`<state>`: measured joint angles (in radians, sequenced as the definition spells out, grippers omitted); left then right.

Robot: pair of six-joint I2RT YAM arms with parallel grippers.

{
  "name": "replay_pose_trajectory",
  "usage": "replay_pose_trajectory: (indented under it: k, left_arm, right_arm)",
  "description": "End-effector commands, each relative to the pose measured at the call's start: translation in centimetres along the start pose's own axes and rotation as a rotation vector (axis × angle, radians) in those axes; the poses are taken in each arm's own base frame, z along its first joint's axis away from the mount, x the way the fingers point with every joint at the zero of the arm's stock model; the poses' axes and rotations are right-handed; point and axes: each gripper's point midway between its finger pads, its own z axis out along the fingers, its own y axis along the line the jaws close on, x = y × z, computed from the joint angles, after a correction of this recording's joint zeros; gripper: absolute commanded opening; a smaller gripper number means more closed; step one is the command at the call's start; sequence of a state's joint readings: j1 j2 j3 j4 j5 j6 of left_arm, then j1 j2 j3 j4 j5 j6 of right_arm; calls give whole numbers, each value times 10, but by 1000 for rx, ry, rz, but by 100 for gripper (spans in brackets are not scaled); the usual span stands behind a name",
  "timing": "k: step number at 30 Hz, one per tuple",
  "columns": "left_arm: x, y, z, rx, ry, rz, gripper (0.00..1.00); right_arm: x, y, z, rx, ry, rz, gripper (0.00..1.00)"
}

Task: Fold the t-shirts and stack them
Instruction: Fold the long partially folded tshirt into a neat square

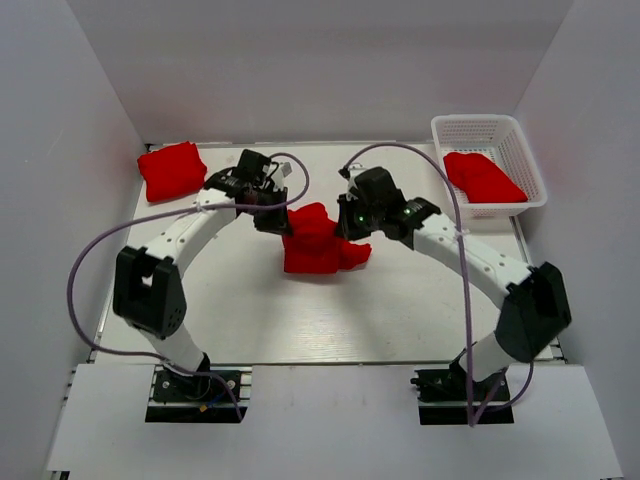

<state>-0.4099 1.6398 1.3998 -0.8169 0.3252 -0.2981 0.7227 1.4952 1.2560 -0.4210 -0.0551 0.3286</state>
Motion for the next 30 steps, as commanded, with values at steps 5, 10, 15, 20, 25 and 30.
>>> replay_pose_trajectory:
  k: [5,10,15,20,25,30]
  left_arm:
    - [-45,17,18,47,-16,22,0]
    - [-61,28,41,80,10,-4,0]
    - [-70,41,67,97,40,-34,3]
    - [-81,56,89,103,37,-50,38]
    - [-128,62,82,107,-68,-38,86]
    - [-169,58,53,105,-155,7,93]
  right_arm:
    - [-44,-38,35,4,-35,-8,0]
    - [-53,-41,67,-70,-5,23,0]
    - [-78,-48,94,-114,-34,42,0]
    - [-76,-66,121,-109,-8,72,0]
    - [-91,-82,126,-92,-31,99,33]
    - [-116,-87,102,-52,-79,90,68]
